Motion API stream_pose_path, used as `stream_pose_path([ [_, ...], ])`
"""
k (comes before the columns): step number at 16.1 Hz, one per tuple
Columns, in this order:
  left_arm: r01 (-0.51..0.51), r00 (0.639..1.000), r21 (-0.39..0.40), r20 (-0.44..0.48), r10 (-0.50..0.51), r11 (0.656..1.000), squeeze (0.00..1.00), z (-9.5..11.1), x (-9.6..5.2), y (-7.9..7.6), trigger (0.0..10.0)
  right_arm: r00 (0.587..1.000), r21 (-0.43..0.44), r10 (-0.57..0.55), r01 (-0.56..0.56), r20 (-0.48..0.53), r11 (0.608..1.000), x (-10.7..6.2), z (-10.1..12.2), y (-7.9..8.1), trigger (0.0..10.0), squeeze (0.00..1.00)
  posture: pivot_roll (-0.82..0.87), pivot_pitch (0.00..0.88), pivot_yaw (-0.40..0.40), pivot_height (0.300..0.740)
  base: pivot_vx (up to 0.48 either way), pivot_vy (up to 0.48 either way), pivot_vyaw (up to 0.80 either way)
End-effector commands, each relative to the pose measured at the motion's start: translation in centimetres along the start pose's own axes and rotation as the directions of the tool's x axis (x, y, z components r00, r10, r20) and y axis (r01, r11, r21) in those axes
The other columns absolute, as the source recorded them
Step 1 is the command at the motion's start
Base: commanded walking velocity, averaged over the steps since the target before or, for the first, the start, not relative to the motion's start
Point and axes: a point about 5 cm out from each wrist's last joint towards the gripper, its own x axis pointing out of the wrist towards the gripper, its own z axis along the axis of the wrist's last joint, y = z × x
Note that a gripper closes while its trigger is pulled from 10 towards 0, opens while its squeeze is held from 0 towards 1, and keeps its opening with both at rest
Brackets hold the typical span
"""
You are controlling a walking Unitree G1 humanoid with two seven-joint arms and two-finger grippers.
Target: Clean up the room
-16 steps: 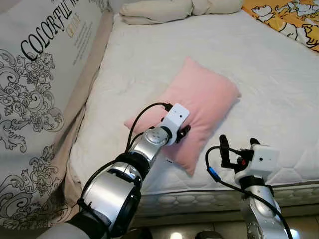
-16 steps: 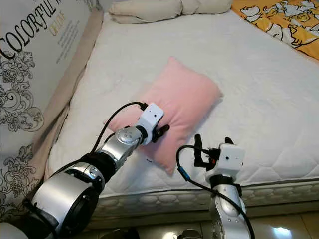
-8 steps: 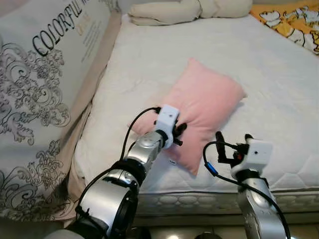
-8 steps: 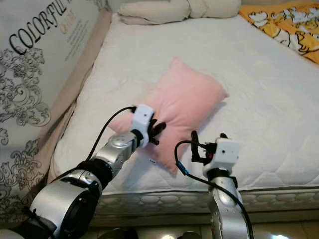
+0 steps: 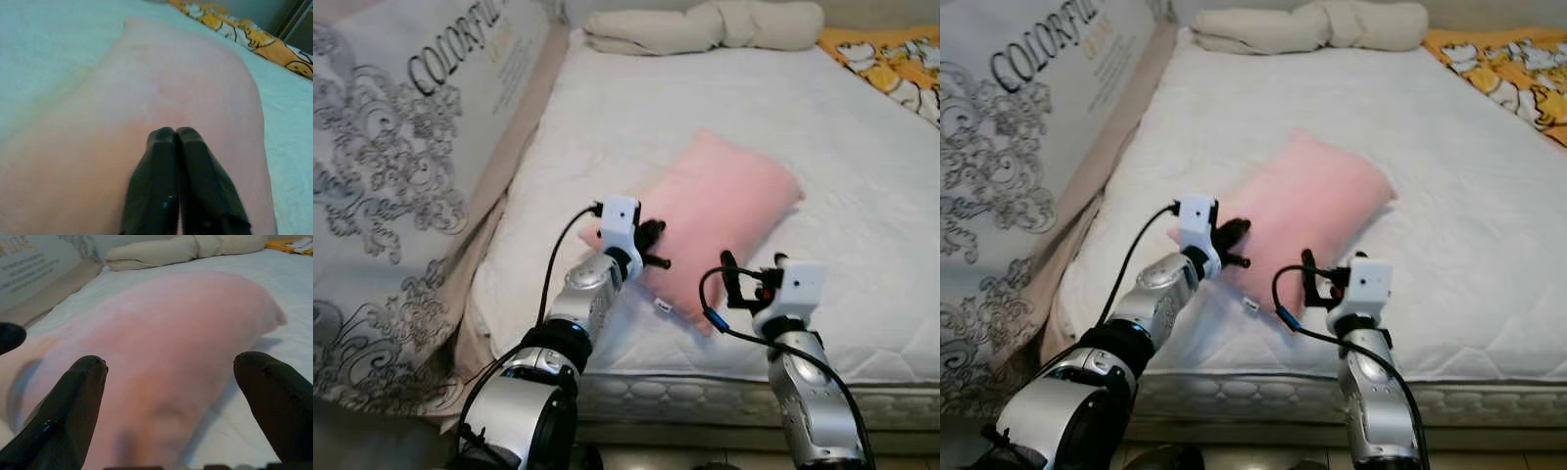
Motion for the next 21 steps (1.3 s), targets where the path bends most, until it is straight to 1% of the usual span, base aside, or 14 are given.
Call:
stream_pose_path([
  [1,0.073,0.997,0.006,-0.005,-0.073,0.997,0.00,-1.1,0.4,-3.0,0.0,1.000,0.010,0.007,-0.007,0.000,1.000,0.4,-0.1,0.0,10.0,0.16,-0.10,0.000,0.026,0.736,0.000,0.000,0.00],
  [2,0.066,0.998,0.020,-0.003,-0.066,0.998,0.00,-0.8,0.4,-2.9,5.1,1.000,0.010,0.012,-0.012,0.000,1.000,0.6,-0.1,0.2,10.0,0.16,-0.10,0.000,0.026,0.736,0.000,0.000,0.00],
  [3,0.045,0.998,0.063,0.029,-0.047,0.997,0.30,-0.1,0.3,-2.4,10.0,1.000,0.007,0.010,-0.010,0.012,1.000,0.7,0.0,0.2,10.0,0.16,-0.10,0.000,0.026,0.736,0.000,0.000,0.00],
  [4,0.023,0.995,0.103,0.090,-0.032,0.994,1.00,1.0,-0.1,-1.8,10.0,0.999,-0.005,-0.007,0.007,0.041,1.000,0.9,0.4,0.0,10.0,0.17,-0.10,0.000,0.026,0.736,0.000,0.000,0.00],
  [5,-0.039,0.981,0.146,0.195,0.010,0.989,1.00,2.3,-1.0,-0.7,10.0,0.996,-0.012,-0.039,0.040,0.079,0.999,0.9,1.1,-0.5,10.0,0.17,-0.10,0.000,0.028,0.736,0.000,0.000,0.00],
  [6,-0.133,0.963,0.118,0.250,0.100,0.984,1.00,2.6,-2.2,1.0,10.0,0.990,-0.027,-0.057,0.061,0.127,0.998,0.8,1.9,-0.8,10.0,0.17,-0.10,0.000,0.030,0.736,0.000,0.000,0.00],
  [9,-0.316,0.923,0.041,0.247,0.296,0.948,1.00,1.0,-5.3,4.8,10.0,0.987,-0.023,-0.065,0.070,0.150,0.997,-0.1,1.9,-1.2,10.0,0.16,-0.08,0.000,0.028,0.736,0.000,0.000,0.00],
  [10,-0.348,0.917,0.054,0.230,0.327,0.936,1.00,0.2,-6.5,5.5,10.0,0.986,-0.009,-0.080,0.083,0.143,0.997,-0.6,1.3,-1.5,10.0,0.16,-0.08,0.000,0.025,0.736,0.000,0.000,0.00],
  [13,-0.365,0.915,0.083,0.217,0.340,0.927,1.00,-0.6,-7.6,5.5,10.0,0.984,0.014,-0.104,0.103,0.144,0.995,-1.4,0.9,-2.1,10.0,0.16,-0.07,0.000,0.022,0.736,0.000,0.000,0.00],
  [15,-0.384,0.908,0.144,0.238,0.345,0.912,1.00,-0.5,-8.8,5.8,10.0,0.986,-0.013,-0.122,0.125,0.111,0.992,-3.2,0.0,-3.3,10.0,0.16,-0.07,0.000,0.021,0.736,0.000,0.000,0.00],
  [18,-0.343,0.921,0.187,0.261,0.290,0.921,1.00,-0.2,-8.9,4.9,10.0,0.985,0.001,-0.124,0.125,0.122,0.992,-2.5,0.2,-3.3,10.0,0.17,-0.07,0.000,0.024,0.736,0.000,0.000,0.00],
  [19,-0.331,0.923,0.225,0.278,0.265,0.916,1.00,0.1,-8.8,4.5,10.0,0.984,0.008,-0.123,0.123,0.127,0.992,-2.3,0.3,-3.1,10.0,0.16,-0.07,0.000,0.025,0.736,0.000,0.000,0.00],
  [20,-0.290,0.934,0.329,0.303,0.191,0.899,1.00,0.9,-8.1,3.4,10.0,0.984,0.031,-0.120,0.117,0.130,0.993,-1.7,0.4,-2.7,10.0,0.16,-0.07,0.000,0.031,0.736,0.000,0.000,0.00],
  [21,-0.285,0.939,0.347,0.290,0.187,0.893,1.00,1.0,-7.9,3.4,10.0,0.985,0.036,-0.117,0.114,0.130,0.993,-1.5,0.4,-2.5,10.0,0.17,-0.07,0.000,0.034,0.736,0.000,0.000,0.00],
])
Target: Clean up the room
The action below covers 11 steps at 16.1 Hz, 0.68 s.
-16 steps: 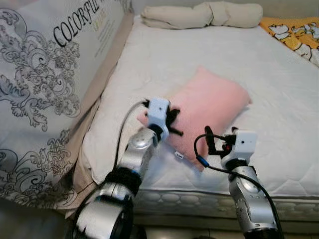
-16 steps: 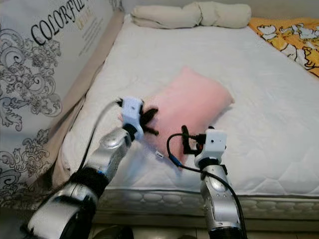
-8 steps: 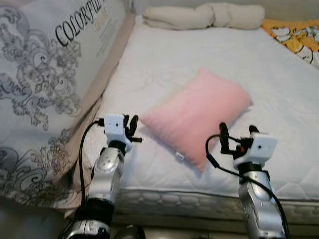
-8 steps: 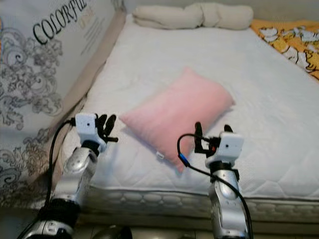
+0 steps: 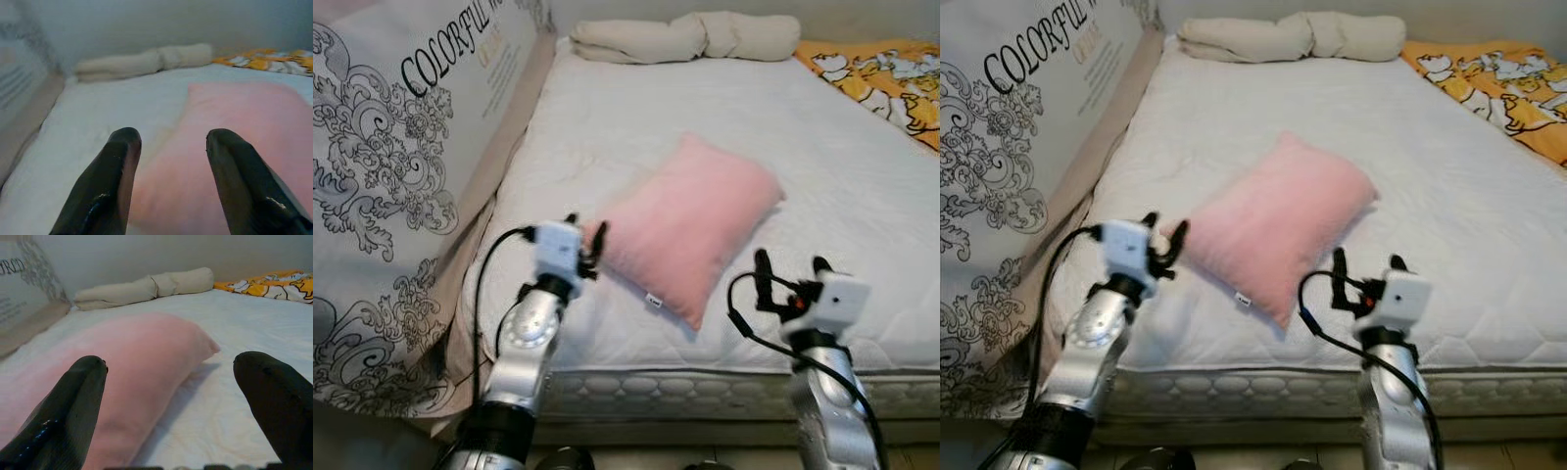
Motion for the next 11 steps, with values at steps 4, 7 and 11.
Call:
stream_pose_path([
  [4,0.008,0.996,-0.047,-0.093,-0.012,0.999,1.00,-1.0,0.2,-0.1,10.0,1.000,0.011,-0.003,0.003,-0.009,1.000,0.7,-0.1,0.0,10.0,0.17,-0.08,0.000,0.036,0.736,0.000,0.000,0.00],
  [7,0.018,0.995,-0.048,-0.099,-0.023,0.999,1.00,-1.3,0.2,-0.4,10.0,1.000,0.008,0.005,-0.004,-0.012,1.000,1.0,-0.2,0.0,10.0,0.16,-0.07,0.000,0.033,0.736,0.000,0.000,0.00],
  [11,-0.030,0.989,-0.079,-0.147,0.018,0.996,1.00,-1.8,0.6,0.4,10.0,1.000,0.006,0.016,-0.016,-0.014,1.000,1.5,-0.2,0.2,10.0,0.17,-0.07,0.000,0.031,0.736,0.000,-0.240,0.00],
])
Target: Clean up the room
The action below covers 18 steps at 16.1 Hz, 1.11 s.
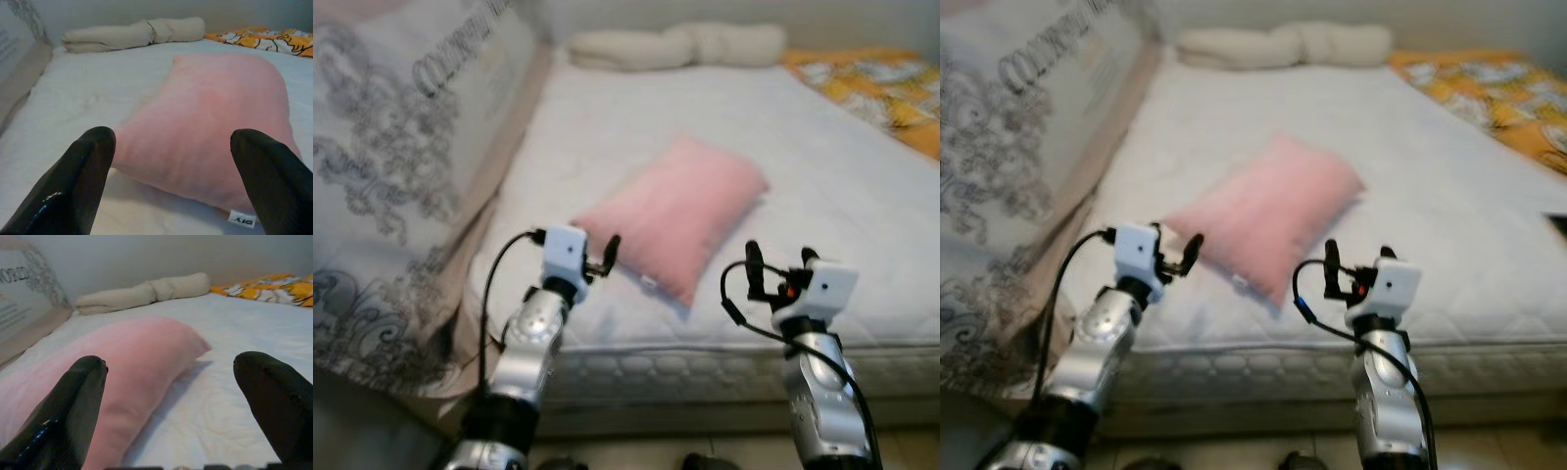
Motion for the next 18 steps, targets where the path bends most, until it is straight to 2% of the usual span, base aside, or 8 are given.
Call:
stream_pose_path([
  [1,0.009,1.000,0.006,0.004,-0.009,1.000,1.00,0.3,0.3,-0.2,10.0,1.000,-0.002,0.003,-0.003,0.004,1.000,0.2,0.1,-0.1,10.0,0.17,-0.07,0.000,0.029,0.736,0.000,-0.480,0.00],
  [2,0.024,1.000,0.009,0.008,-0.024,1.000,1.00,0.3,0.4,-0.4,10.0,1.000,-0.002,0.004,-0.004,0.004,1.000,0.3,0.1,-0.1,10.0,0.16,-0.07,0.000,0.029,0.736,0.000,-0.480,0.00],
  [3,0.051,0.999,0.020,0.016,-0.051,0.999,0.04,0.5,0.4,-0.8,10.0,1.000,-0.003,0.005,-0.005,0.005,1.000,0.4,0.1,-0.1,10.0,0.17,-0.07,0.000,0.029,0.736,0.000,-0.480,0.00],
  [7,0.034,0.999,0.002,0.028,-0.034,0.999,0.00,0.7,0.7,-0.8,10.0,1.000,-0.012,0.023,-0.023,0.006,1.000,0.4,0.1,0.4,10.0,0.16,-0.08,0.000,0.031,0.736,0.000,-0.230,0.00],
  [9,-0.001,1.000,-0.060,0.012,0.002,0.998,0.00,0.6,0.9,-0.5,10.0,0.999,0.005,-0.005,0.004,0.049,1.000,0.4,0.7,0.1,10.0,0.16,-0.08,0.000,0.032,0.736,0.000,0.000,0.00],
  [11,-0.166,0.985,-0.228,-0.082,0.151,0.960,0.00,-0.3,1.4,1.1,10.0,0.998,0.006,-0.025,0.025,0.053,1.000,-0.1,0.5,-0.4,10.0,0.16,-0.08,0.000,0.033,0.736,0.000,0.000,0.00],
  [12,-0.215,0.975,-0.236,-0.113,0.193,0.948,0.00,-0.6,1.5,1.7,10.0,0.999,-0.001,-0.021,0.022,0.039,1.000,-0.4,0.2,-0.4,10.0,0.16,-0.08,0.000,0.034,0.736,0.000,0.000,0.00],
  [18,-0.118,0.993,-0.101,-0.023,0.116,0.988,0.00,0.7,2.1,0.4,10.0,1.000,-0.019,-0.011,0.011,0.028,1.000,-0.4,0.0,-0.2,10.0,0.17,-0.09,0.000,0.036,0.736,0.147,0.000,0.00],
])
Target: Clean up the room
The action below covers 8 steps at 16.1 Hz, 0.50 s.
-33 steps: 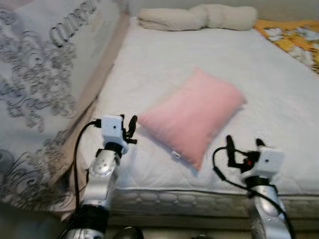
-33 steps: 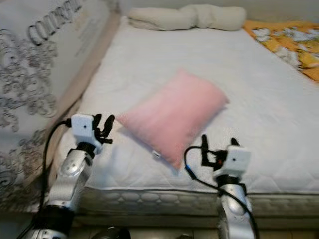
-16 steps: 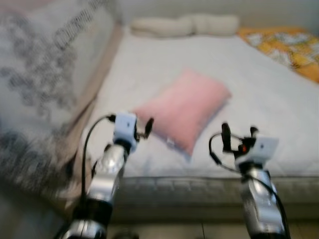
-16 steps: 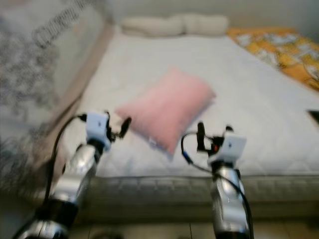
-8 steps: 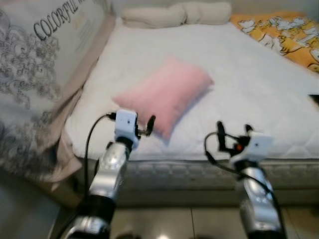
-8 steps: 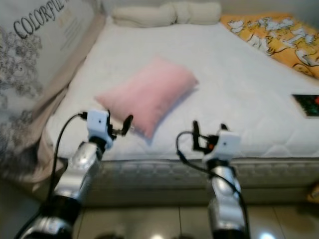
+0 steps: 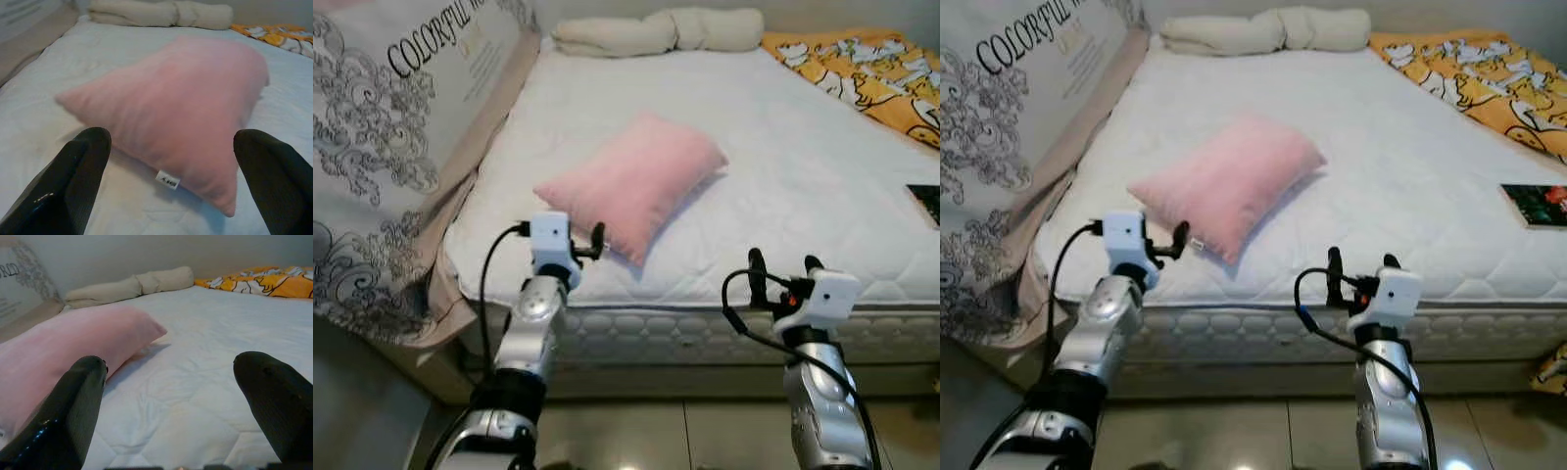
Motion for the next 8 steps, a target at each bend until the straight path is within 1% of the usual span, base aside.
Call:
stream_pose_path([
  [1,0.020,0.999,0.036,0.041,-0.021,0.999,0.00,0.91,0.29,-0.61,10.0,1.000,-0.007,0.004,-0.004,0.028,1.000,0.36,0.61,0.15,10.0,0.16,-0.09,0.000,0.037,0.736,0.465,0.000,0.00],
  [3,0.018,0.999,0.030,0.048,-0.019,0.999,0.00,1.00,0.28,-0.75,10.0,1.000,-0.008,0.006,-0.006,0.026,1.000,0.42,0.59,0.21,10.0,0.16,-0.09,0.000,0.037,0.736,0.480,0.000,0.00],
  [8,0.038,0.997,0.046,0.062,-0.041,0.998,0.00,1.25,0.34,-1.28,10.0,1.000,-0.007,0.015,-0.015,0.025,1.000,0.74,0.59,0.35,10.0,0.16,-0.09,0.000,0.039,0.736,0.480,0.000,0.00],
])
